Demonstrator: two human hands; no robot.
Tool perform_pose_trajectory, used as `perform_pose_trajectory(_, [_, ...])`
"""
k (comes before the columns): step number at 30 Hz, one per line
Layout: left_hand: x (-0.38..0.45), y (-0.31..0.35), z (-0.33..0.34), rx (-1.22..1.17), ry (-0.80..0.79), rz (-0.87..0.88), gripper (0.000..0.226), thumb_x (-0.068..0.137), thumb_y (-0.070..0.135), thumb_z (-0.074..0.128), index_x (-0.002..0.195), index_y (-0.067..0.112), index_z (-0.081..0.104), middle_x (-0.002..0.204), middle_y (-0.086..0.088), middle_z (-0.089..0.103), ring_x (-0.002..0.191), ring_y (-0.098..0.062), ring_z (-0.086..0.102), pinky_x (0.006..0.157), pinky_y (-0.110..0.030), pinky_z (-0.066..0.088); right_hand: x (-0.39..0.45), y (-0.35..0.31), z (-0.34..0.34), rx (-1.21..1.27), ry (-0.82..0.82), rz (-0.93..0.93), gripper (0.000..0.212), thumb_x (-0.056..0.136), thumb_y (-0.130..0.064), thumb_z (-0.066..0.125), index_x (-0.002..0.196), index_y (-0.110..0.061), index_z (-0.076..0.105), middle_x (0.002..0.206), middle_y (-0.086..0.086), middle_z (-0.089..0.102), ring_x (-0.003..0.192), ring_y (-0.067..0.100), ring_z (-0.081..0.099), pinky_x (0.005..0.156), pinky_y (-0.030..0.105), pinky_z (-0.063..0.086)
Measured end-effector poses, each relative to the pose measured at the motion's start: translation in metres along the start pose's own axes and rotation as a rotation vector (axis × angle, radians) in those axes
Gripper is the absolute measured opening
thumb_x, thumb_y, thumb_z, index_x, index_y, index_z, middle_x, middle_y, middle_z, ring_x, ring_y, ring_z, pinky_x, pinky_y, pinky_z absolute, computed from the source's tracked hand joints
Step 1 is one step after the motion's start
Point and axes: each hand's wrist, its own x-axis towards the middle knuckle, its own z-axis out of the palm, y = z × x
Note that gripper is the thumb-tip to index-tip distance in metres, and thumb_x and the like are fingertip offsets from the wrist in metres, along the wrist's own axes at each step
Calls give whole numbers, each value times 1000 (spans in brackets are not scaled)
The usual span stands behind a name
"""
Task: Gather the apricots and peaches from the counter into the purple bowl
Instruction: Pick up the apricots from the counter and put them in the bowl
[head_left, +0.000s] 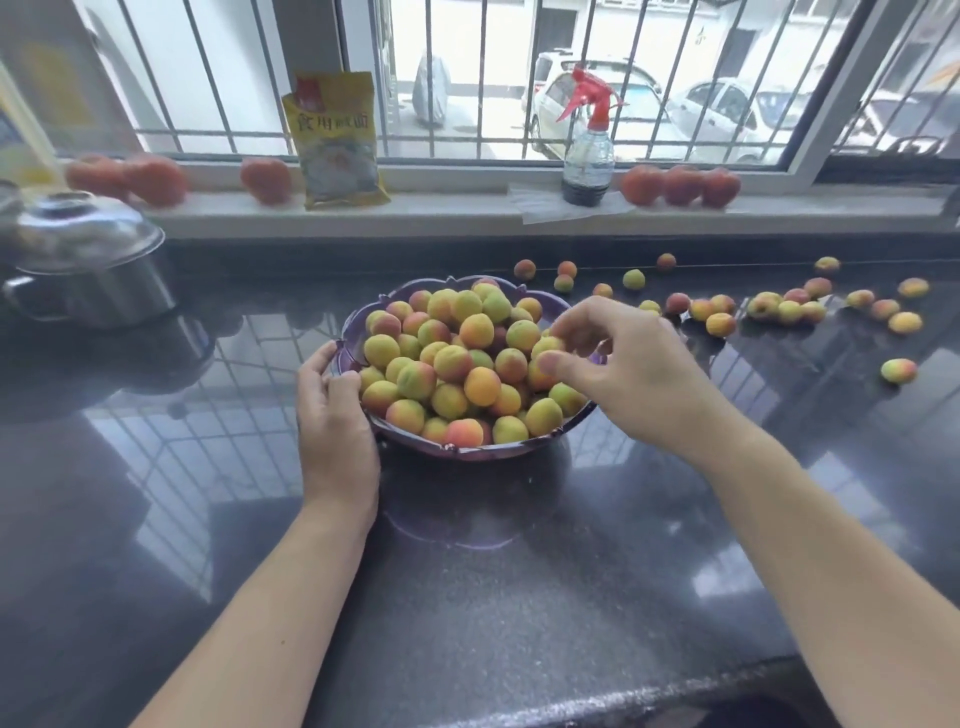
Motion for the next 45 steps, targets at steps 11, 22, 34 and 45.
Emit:
perform_pose_trajectory(11, [1,1,-1,-11,11,-19,51,86,33,54,137,34,58,119,0,75,116,-25,72,106,-59,56,-1,3,24,-189,8,-51,17,87,-42,74,93,-26,71,91,-8,67,95,15,49,80,30,38])
perform_pose_trajectory(22, [6,-4,0,-7,-18,8,46,88,31,52,133,36,57,123,-2,73,114,-22,73,103,-55,59,53,103,16,-192,335,319,29,97,-16,54,123,-11,66,128,16,55,119,34,52,102,38,40])
perform_pose_trajectory(34, [13,-12,0,-43,0,39,41,86,29,52,125,38,60,121,-4,71,102,-16,73,91,-43,61,82,164,38,-495,83,427,38,99,-16,41,133,-9,56,157,11,26,134,41,39,108,48,37])
perform_pose_trajectory(45, [34,15,-10,-236,71,-131,23,103,29,47,117,19,63,109,-4,66,94,-19,63,62,-26,53,67,161,22,-181,370,267,26,95,-19,65,119,-10,69,115,17,66,109,35,59,92,35,44])
